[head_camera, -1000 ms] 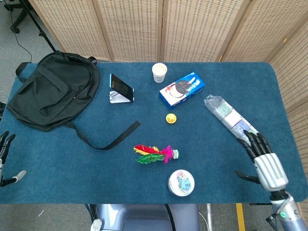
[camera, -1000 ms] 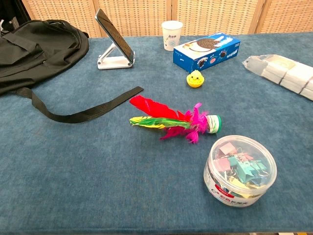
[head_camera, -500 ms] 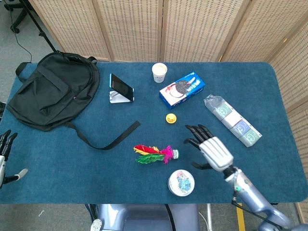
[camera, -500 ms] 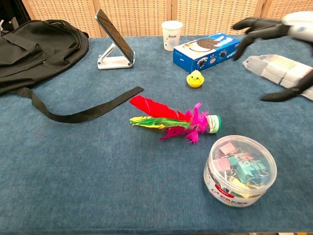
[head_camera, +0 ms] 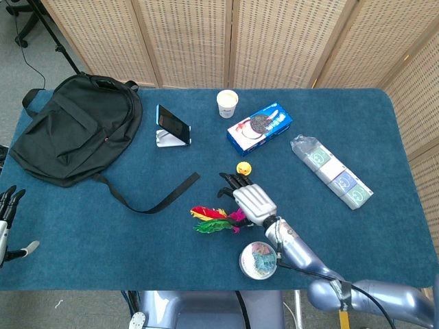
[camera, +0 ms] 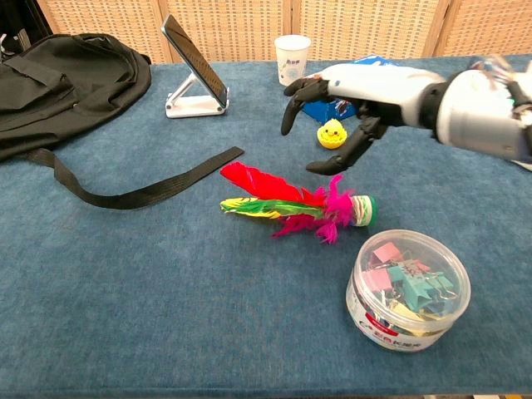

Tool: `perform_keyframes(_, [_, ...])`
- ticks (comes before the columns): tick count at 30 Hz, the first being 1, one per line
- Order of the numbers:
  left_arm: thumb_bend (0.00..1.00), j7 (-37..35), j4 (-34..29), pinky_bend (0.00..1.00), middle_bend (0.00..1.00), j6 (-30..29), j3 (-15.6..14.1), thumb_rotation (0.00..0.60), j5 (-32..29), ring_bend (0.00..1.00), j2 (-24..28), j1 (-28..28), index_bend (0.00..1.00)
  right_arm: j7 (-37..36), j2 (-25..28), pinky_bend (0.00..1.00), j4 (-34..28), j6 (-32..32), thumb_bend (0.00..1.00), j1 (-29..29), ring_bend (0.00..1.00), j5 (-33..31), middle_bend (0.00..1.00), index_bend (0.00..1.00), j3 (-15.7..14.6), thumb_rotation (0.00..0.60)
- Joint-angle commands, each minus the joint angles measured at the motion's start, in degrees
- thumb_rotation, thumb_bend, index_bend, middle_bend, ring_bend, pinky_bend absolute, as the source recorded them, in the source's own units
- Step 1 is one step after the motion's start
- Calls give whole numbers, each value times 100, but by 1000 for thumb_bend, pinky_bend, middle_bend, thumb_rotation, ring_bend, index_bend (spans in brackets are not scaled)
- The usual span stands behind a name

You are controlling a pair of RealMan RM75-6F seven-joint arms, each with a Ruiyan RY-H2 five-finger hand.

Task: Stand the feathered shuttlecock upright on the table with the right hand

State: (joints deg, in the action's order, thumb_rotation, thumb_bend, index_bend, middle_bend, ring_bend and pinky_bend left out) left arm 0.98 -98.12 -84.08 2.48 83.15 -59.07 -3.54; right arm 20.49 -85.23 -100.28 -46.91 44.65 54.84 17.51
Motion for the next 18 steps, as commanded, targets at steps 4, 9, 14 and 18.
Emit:
perform_keyframes(4, [0, 31, 11, 0, 0, 126, 55, 600, -154, 0, -7, -65, 0, 759, -768, 0, 705, 222, 358, 1114, 0, -1781, 19, 315, 62, 600])
perform_keyframes(9, [0, -18, 12, 0, 0, 149, 79, 600, -205, 0, 10, -78, 0, 886, -902, 0, 789, 128, 379, 1427, 0, -2323, 20, 341, -16, 600])
perform_keyframes(14, [0, -137, 21, 0, 0, 155, 101, 600, -243, 0, 41, -78, 0, 906, -1014, 0, 935, 13, 416, 1591, 0, -2469, 22, 419, -120, 600])
perform_keyframes(18, [0, -174, 20, 0, 0, 155, 98, 600, -232, 0, 53, -79, 0, 813, -990, 0, 914, -6, 440, 1631, 0, -2478, 27, 442, -156, 600])
